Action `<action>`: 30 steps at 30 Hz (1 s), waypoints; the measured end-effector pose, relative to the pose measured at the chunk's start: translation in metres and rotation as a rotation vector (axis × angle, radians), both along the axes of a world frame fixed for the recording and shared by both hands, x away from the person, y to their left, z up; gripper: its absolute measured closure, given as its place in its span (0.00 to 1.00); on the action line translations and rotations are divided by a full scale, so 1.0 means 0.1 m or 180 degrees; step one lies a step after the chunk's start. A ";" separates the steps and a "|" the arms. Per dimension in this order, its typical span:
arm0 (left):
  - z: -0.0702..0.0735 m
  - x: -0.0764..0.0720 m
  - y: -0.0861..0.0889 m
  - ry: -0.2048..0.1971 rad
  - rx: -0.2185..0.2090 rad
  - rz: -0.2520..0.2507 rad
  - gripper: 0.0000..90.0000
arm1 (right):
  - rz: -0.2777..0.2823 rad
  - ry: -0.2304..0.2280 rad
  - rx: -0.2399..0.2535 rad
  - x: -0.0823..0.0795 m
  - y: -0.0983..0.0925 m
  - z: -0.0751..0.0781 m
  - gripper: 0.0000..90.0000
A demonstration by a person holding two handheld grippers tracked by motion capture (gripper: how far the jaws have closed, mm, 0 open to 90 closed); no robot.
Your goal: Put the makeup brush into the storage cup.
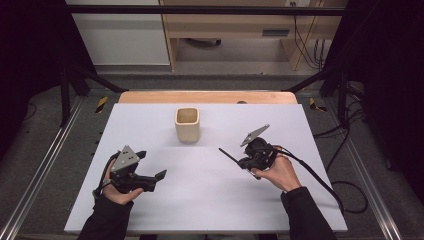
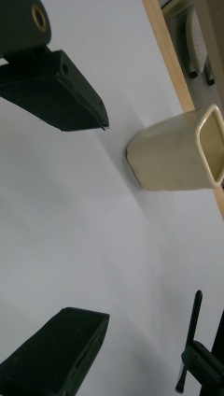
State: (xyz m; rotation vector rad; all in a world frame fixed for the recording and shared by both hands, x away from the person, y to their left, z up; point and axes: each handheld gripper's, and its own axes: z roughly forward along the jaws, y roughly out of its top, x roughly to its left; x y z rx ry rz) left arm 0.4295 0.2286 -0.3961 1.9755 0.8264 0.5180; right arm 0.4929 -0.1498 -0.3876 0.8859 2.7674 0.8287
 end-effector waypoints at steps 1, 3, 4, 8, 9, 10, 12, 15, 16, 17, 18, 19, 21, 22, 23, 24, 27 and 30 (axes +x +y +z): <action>0.00 0.00 -0.03 0.0002 0.0032 -0.0030 0.07 | 0.0026 -0.0004 -0.0003 -0.02 0.01 0.01 0.93; 0.00 0.00 -0.09 0.0006 0.0078 -0.0085 0.07 | 0.0107 -0.0013 -0.0010 -0.04 0.04 0.02 0.93; 0.00 0.00 -0.12 0.0005 0.0102 -0.0110 0.07 | 0.0138 -0.0014 -0.0006 -0.05 0.05 0.03 0.93; 0.00 -0.01 -0.24 0.0006 0.0176 -0.0217 0.07 | 0.0251 -0.0028 0.0026 -0.08 0.08 0.06 0.93; 0.01 -0.01 -0.26 -0.0002 0.0210 -0.0245 0.06 | 0.0267 -0.0033 0.0024 -0.09 0.09 0.06 0.93; 0.01 -0.01 -0.29 -0.0017 0.0236 -0.0264 0.06 | 0.0294 -0.0030 0.0005 -0.09 0.10 0.07 0.93; 0.04 -0.01 -0.34 -0.0032 0.0252 -0.0312 0.06 | 0.0350 -0.0032 0.0001 -0.10 0.12 0.08 0.93; 0.06 -0.01 -0.42 -0.0061 0.0319 -0.0387 0.07 | 0.0429 -0.0048 -0.0014 -0.13 0.14 0.10 0.93; 0.07 0.00 -0.45 -0.0066 0.0335 -0.0405 0.07 | 0.0458 -0.0043 -0.0027 -0.13 0.15 0.11 0.93; 0.08 0.00 -0.47 -0.0066 0.0350 -0.0423 0.07 | 0.0475 -0.0029 -0.0027 -0.14 0.16 0.12 0.93; 0.08 0.01 -0.49 -0.0070 0.0383 -0.0439 0.07 | 0.0496 -0.0028 -0.0024 -0.15 0.17 0.13 0.93; 0.08 0.01 -0.49 -0.0070 0.0383 -0.0439 0.07 | 0.0522 -0.0023 -0.0030 -0.15 0.18 0.14 0.93; 0.09 0.02 -0.56 -0.0070 0.0473 -0.0486 0.07 | 0.0560 -0.0025 -0.0039 -0.16 0.20 0.15 0.93; 0.09 0.03 -0.58 -0.0075 0.0506 -0.0505 0.07 | 0.0579 -0.0016 -0.0040 -0.16 0.21 0.16 0.93; 0.09 0.02 -0.60 -0.0074 0.0528 -0.0517 0.07 | 0.0594 -0.0003 -0.0041 -0.17 0.22 0.17 0.93; 0.10 0.02 -0.61 -0.0079 0.0570 -0.0536 0.07 | 0.0624 0.0000 -0.0031 -0.17 0.23 0.18 0.93; 0.10 0.02 -0.67 -0.0088 0.0675 -0.0572 0.07 | 0.0667 0.0038 -0.0036 -0.18 0.26 0.19 0.93; 0.11 0.02 -0.72 -0.0096 0.0780 -0.0631 0.07 | 0.0713 0.0051 -0.0069 -0.18 0.29 0.20 0.93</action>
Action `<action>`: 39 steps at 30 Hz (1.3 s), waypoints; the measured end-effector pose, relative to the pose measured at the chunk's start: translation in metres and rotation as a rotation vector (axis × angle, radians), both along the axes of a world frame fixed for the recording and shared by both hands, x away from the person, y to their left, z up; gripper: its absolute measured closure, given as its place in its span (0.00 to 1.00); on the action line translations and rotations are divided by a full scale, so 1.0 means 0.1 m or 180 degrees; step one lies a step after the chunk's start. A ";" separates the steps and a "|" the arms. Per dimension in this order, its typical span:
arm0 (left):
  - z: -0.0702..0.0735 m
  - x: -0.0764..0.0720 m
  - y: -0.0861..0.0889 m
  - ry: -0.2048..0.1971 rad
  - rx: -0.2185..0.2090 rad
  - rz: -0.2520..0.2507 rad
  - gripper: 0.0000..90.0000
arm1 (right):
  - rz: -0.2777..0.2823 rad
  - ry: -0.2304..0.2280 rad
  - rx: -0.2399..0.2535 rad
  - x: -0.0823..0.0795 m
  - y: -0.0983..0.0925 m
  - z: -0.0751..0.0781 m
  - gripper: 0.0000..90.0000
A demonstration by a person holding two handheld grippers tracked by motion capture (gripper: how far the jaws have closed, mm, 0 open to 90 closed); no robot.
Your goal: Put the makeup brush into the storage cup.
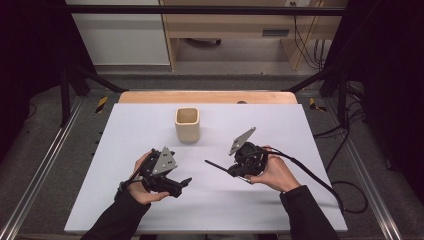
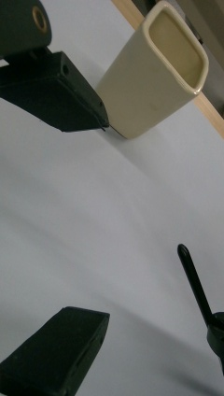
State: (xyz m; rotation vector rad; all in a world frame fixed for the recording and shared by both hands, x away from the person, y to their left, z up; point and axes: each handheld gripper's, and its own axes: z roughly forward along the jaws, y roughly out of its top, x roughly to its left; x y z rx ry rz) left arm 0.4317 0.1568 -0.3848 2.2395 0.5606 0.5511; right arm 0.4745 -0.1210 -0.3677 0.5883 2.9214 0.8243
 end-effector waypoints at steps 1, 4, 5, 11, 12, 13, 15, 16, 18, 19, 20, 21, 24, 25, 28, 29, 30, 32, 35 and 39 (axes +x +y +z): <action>0.00 0.00 -0.02 -0.0005 0.0002 -0.0014 0.08 | 0.0015 0.0010 -0.0008 0.00 0.01 0.00 0.93; 0.00 0.00 -0.08 -0.0023 0.0063 -0.0056 0.08 | 0.0055 0.0037 -0.0024 0.00 0.02 0.01 0.93; 0.00 -0.01 -0.11 -0.0016 0.0083 -0.0077 0.08 | 0.0074 0.0049 -0.0020 0.00 0.03 0.01 0.93; 0.00 -0.02 -0.25 -0.0054 0.0216 -0.0187 0.09 | 0.0168 0.0096 -0.0052 -0.01 0.05 0.00 0.93; 0.00 -0.03 -0.27 -0.0060 0.0234 -0.0212 0.09 | 0.0152 0.0095 -0.0039 -0.02 0.06 -0.01 0.93; -0.01 -0.03 -0.29 -0.0062 0.0245 -0.0237 0.09 | 0.0190 0.0103 -0.0055 -0.02 0.06 -0.01 0.93; -0.02 -0.04 -0.34 -0.0073 0.0284 -0.0268 0.09 | 0.0173 0.0135 -0.0061 -0.03 0.07 -0.01 0.93; -0.03 -0.04 -0.36 -0.0075 0.0307 -0.0288 0.10 | 0.0172 0.0145 -0.0076 -0.03 0.07 -0.01 0.93; -0.04 -0.04 -0.40 -0.0094 0.0346 -0.0314 0.10 | 0.0160 0.0162 -0.0083 -0.03 0.07 -0.02 0.93; -0.04 -0.04 -0.41 -0.0102 0.0363 -0.0332 0.10 | 0.0191 0.0180 -0.0106 -0.03 0.07 -0.02 0.93; -0.04 -0.05 -0.43 -0.0111 0.0379 -0.0348 0.10 | 0.0193 0.0183 -0.0105 -0.03 0.08 -0.02 0.93; -0.05 -0.05 -0.45 -0.0124 0.0394 -0.0362 0.10 | 0.0189 0.0207 -0.0107 -0.03 0.08 -0.03 0.93; -0.05 -0.07 -0.50 -0.0164 0.0442 -0.0420 0.11 | 0.0228 0.0228 -0.0130 -0.04 0.10 -0.04 0.93; -0.05 -0.07 -0.50 -0.0164 0.0442 -0.0420 0.12 | 0.0238 0.0215 -0.0137 -0.03 0.10 -0.05 0.93; -0.06 -0.09 -0.57 -0.0226 0.0515 -0.0502 0.13 | 0.0254 0.0237 -0.0139 -0.03 0.11 -0.05 0.93; -0.06 -0.09 -0.57 -0.0226 0.0515 -0.0502 0.14 | 0.0254 0.0245 -0.0132 -0.03 0.11 -0.05 0.93; -0.07 -0.10 -0.61 -0.0239 0.0561 -0.0539 0.15 | 0.0255 0.0243 -0.0126 -0.03 0.11 -0.06 0.93; -0.09 -0.11 -0.65 -0.0229 0.0604 -0.0574 0.16 | 0.0275 0.0262 -0.0148 -0.03 0.12 -0.05 0.93; -0.09 -0.13 -0.70 -0.0283 0.0671 -0.0634 0.18 | 0.0255 0.0294 -0.0137 -0.04 0.13 -0.06 0.93; -0.11 -0.14 -0.74 -0.0333 0.0708 -0.0699 0.20 | 0.0270 0.0319 -0.0150 -0.04 0.13 -0.07 0.93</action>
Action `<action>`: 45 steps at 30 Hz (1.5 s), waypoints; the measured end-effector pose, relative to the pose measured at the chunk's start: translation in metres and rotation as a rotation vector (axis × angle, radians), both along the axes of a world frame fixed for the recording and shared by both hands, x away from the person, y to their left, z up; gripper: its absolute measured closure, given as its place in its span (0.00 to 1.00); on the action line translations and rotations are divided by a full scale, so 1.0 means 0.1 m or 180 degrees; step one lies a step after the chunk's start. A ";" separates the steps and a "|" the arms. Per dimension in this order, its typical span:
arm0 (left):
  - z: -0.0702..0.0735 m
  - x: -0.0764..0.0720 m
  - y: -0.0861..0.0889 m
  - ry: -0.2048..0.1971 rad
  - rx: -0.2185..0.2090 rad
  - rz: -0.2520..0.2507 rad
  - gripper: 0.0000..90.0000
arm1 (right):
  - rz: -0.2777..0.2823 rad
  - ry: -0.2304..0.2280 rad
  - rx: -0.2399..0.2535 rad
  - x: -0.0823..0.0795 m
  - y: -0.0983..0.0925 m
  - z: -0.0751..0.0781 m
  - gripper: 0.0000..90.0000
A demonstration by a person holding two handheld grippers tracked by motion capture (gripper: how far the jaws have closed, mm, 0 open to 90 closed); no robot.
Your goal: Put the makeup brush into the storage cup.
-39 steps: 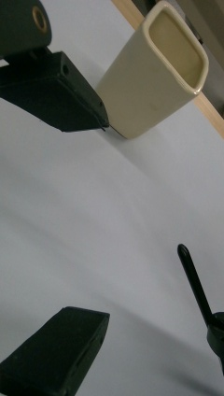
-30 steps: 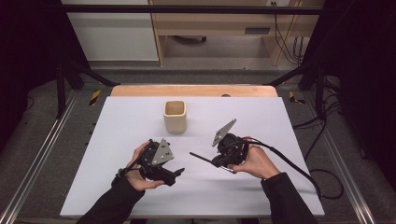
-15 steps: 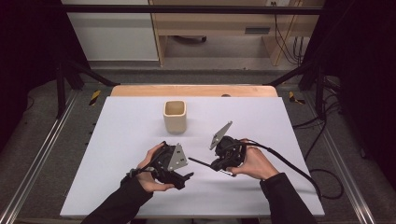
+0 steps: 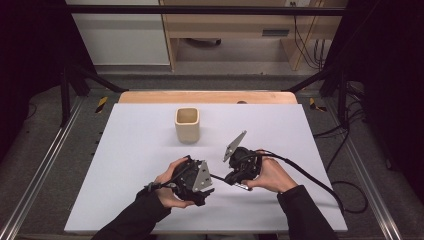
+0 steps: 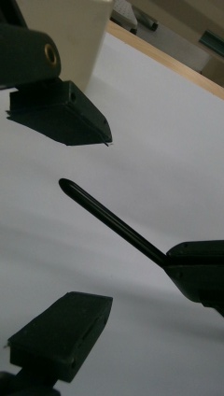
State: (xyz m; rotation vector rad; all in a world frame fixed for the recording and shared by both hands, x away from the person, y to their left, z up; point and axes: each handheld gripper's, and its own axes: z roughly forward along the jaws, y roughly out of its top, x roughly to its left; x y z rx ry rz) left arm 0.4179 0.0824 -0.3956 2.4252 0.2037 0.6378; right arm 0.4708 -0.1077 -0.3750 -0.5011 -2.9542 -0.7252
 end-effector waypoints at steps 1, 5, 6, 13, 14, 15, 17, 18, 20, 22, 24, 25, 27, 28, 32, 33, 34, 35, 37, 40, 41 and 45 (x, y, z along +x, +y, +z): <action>-0.01 -0.01 -0.03 -0.0022 0.0026 -0.0035 0.21 | 0.0015 -0.0001 0.0000 0.00 0.00 -0.01 0.93; -0.03 -0.03 -0.08 -0.0092 0.0138 -0.0108 0.24 | 0.0040 0.0027 -0.0022 0.01 0.01 -0.02 0.93; -0.03 -0.03 -0.08 -0.0092 0.0138 -0.0108 0.25 | 0.0040 0.0027 -0.0022 0.01 0.01 -0.02 0.93; -0.09 -0.05 -0.15 -0.0209 0.0275 -0.0215 0.30 | 0.0081 0.0078 -0.0049 0.01 0.04 -0.06 0.93; -0.09 -0.05 -0.15 -0.0209 0.0275 -0.0215 0.30 | 0.0078 0.0095 -0.0051 0.01 0.05 -0.06 0.93; -0.10 -0.06 -0.16 -0.0226 0.0290 -0.0231 0.31 | 0.0075 0.0103 -0.0056 0.00 0.05 -0.06 0.93; -0.10 -0.06 -0.17 -0.0251 0.0331 -0.0256 0.31 | 0.0070 0.0110 -0.0061 0.00 0.05 -0.06 0.93; -0.10 -0.07 -0.18 -0.0251 0.0326 -0.0259 0.33 | 0.0100 0.0104 -0.0054 0.00 0.06 -0.07 0.93; -0.11 -0.07 -0.19 -0.0284 0.0366 -0.0290 0.34 | 0.0105 0.0114 -0.0060 0.00 0.06 -0.08 0.93; -0.13 -0.07 -0.21 -0.0306 0.0413 -0.0322 0.37 | 0.0126 0.0123 -0.0075 0.01 0.07 -0.09 0.93; -0.14 -0.08 -0.22 -0.0324 0.0455 -0.0340 0.39 | 0.0116 0.0141 -0.0061 0.00 0.07 -0.09 0.93; -0.15 -0.08 -0.22 -0.0332 0.0489 -0.0349 0.41 | 0.0110 0.0161 -0.0068 0.00 0.08 -0.10 0.93; -0.16 -0.08 -0.23 -0.0339 0.0520 -0.0374 0.44 | 0.0094 0.0186 -0.0072 -0.01 0.08 -0.10 0.93; -0.16 -0.08 -0.23 -0.0347 0.0529 -0.0383 0.45 | 0.0104 0.0177 -0.0082 -0.01 0.08 -0.10 0.93; -0.19 -0.09 -0.25 -0.0374 0.0610 -0.0413 0.50 | 0.0117 0.0194 -0.0118 0.00 0.09 -0.11 0.93; -0.19 -0.09 -0.25 -0.0397 0.0651 -0.0413 0.52 | 0.0116 0.0192 -0.0119 0.00 0.09 -0.11 0.93; -0.20 -0.09 -0.26 -0.0395 0.0667 -0.0422 0.52 | 0.0109 0.0204 -0.0123 -0.01 0.10 -0.12 0.93; -0.20 -0.09 -0.27 -0.0402 0.0685 -0.0443 0.54 | 0.0103 0.0212 -0.0123 -0.01 0.10 -0.12 0.93; -0.21 -0.09 -0.28 -0.0426 0.0715 -0.0466 0.57 | 0.0118 0.0212 -0.0142 -0.01 0.11 -0.12 0.93; -0.23 -0.10 -0.29 -0.0451 0.0753 -0.0481 0.62 | 0.0137 0.0212 -0.0141 -0.01 0.11 -0.13 0.93; -0.23 -0.11 -0.30 -0.0453 0.0766 -0.0495 0.64 | 0.0150 0.0214 -0.0145 -0.01 0.11 -0.13 0.93; -0.24 -0.12 -0.31 -0.0488 0.0845 -0.0548 0.70 | 0.0157 0.0230 -0.0170 -0.02 0.12 -0.14 0.93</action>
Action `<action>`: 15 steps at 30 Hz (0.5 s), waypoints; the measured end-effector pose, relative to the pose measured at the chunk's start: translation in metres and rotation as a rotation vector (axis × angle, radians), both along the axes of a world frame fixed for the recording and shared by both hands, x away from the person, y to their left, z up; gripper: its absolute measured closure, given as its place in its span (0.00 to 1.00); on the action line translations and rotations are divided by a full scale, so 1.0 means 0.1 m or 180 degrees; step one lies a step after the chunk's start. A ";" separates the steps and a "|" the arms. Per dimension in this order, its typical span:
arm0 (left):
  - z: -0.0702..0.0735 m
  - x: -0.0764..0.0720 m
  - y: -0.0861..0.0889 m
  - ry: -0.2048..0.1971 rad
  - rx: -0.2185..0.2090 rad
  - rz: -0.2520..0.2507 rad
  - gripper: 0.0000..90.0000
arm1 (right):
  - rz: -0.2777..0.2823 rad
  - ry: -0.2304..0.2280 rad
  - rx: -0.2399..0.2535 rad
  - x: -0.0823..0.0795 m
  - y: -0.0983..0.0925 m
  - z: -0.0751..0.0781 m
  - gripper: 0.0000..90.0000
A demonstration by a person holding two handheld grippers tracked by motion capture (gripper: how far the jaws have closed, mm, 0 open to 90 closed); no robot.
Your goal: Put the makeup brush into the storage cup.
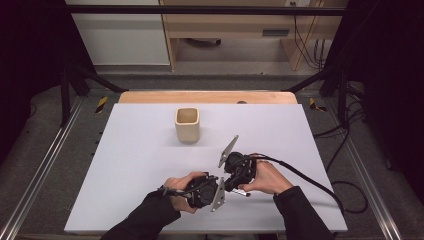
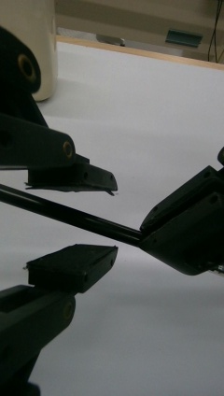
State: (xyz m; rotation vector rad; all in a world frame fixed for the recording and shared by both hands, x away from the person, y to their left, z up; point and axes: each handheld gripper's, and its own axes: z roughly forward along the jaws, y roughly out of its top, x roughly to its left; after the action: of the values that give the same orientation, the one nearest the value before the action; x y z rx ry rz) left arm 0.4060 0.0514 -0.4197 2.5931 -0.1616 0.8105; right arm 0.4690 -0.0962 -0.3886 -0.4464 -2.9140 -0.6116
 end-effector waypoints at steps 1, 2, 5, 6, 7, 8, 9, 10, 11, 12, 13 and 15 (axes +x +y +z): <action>0.00 0.00 0.00 0.0000 0.0000 0.0000 0.71 | 0.0000 0.0000 0.0000 0.00 0.00 0.00 0.93; -0.01 0.00 -0.01 -0.0008 0.0017 -0.0018 0.72 | 0.0003 0.0019 -0.0014 0.00 0.01 -0.01 0.93; -0.02 -0.01 -0.01 -0.0036 0.0047 -0.0027 0.75 | 0.0018 0.0022 -0.0011 0.00 0.01 -0.02 0.93; -0.02 -0.01 -0.01 -0.0044 0.0072 -0.0052 0.78 | 0.0018 0.0030 -0.0025 0.00 0.02 -0.03 0.93; -0.02 -0.01 -0.01 -0.0044 0.0072 -0.0052 0.79 | 0.0029 0.0025 -0.0038 0.00 0.02 -0.04 0.93; -0.03 -0.02 -0.02 -0.0053 0.0067 -0.0066 0.80 | 0.0029 0.0025 -0.0038 0.00 0.02 -0.04 0.93; -0.03 -0.02 -0.02 -0.0051 0.0102 -0.0083 0.81 | 0.0022 0.0037 -0.0040 0.00 0.03 -0.04 0.93; -0.03 -0.02 -0.02 -0.0053 0.0121 -0.0086 0.82 | 0.0025 0.0045 -0.0041 0.00 0.03 -0.04 0.93; -0.04 -0.02 -0.03 -0.0052 0.0130 -0.0093 0.83 | 0.0036 0.0045 -0.0046 0.00 0.03 -0.04 0.93; -0.04 -0.02 -0.03 -0.0049 0.0137 -0.0099 0.84 | 0.0035 0.0048 -0.0047 0.00 0.03 -0.04 0.93; -0.04 -0.02 -0.03 -0.0054 0.0140 -0.0100 0.84 | 0.0040 0.0049 -0.0052 0.00 0.03 -0.04 0.93; -0.05 -0.02 -0.04 -0.0063 0.0130 -0.0116 0.85 | 0.0041 0.0050 -0.0048 0.00 0.03 -0.04 0.93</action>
State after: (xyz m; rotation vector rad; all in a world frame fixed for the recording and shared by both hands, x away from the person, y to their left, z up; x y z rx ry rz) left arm 0.4035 0.0479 -0.4244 2.6130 -0.2330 0.8283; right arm 0.4688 -0.0932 -0.3926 -0.4321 -2.9060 -0.5821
